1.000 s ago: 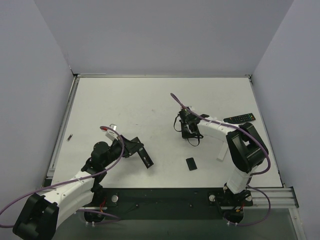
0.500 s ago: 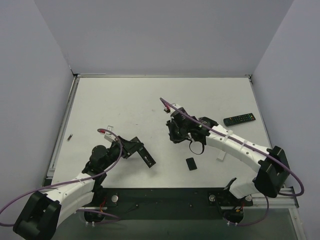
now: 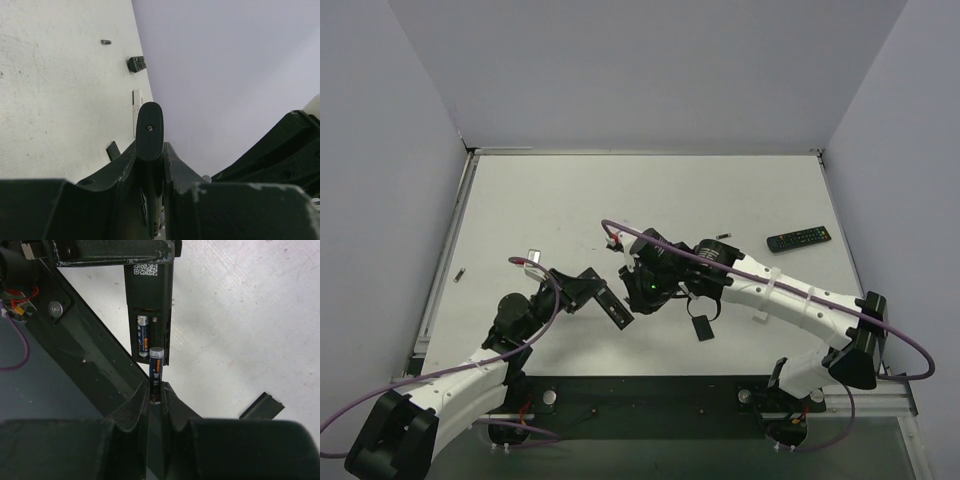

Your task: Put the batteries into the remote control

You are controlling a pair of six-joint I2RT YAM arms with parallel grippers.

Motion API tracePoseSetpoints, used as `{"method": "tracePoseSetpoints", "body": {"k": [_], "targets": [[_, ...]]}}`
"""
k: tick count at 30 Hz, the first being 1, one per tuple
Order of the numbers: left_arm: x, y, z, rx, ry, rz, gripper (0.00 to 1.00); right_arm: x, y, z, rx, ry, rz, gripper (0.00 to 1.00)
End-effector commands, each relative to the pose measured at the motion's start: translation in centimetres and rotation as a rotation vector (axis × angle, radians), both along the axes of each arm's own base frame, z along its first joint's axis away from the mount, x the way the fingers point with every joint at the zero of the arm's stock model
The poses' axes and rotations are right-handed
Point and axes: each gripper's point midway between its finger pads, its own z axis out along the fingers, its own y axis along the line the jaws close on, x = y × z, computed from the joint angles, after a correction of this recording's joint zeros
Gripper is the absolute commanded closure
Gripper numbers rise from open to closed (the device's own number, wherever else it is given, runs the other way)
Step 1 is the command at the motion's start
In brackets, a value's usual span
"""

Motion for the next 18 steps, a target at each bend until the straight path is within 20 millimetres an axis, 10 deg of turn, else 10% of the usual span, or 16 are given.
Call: {"method": "tracePoseSetpoints", "body": {"k": [1, 18], "targets": [[-0.2, 0.4, 1.4, -0.053, -0.053, 0.014, 1.00, -1.2, 0.2, -0.3, -0.047, 0.051, 0.014, 1.00], [-0.5, 0.4, 2.2, -0.096, -0.058, 0.004, 1.00, -1.5, 1.8, -1.7, -0.075, 0.096, 0.033, 1.00]]}}
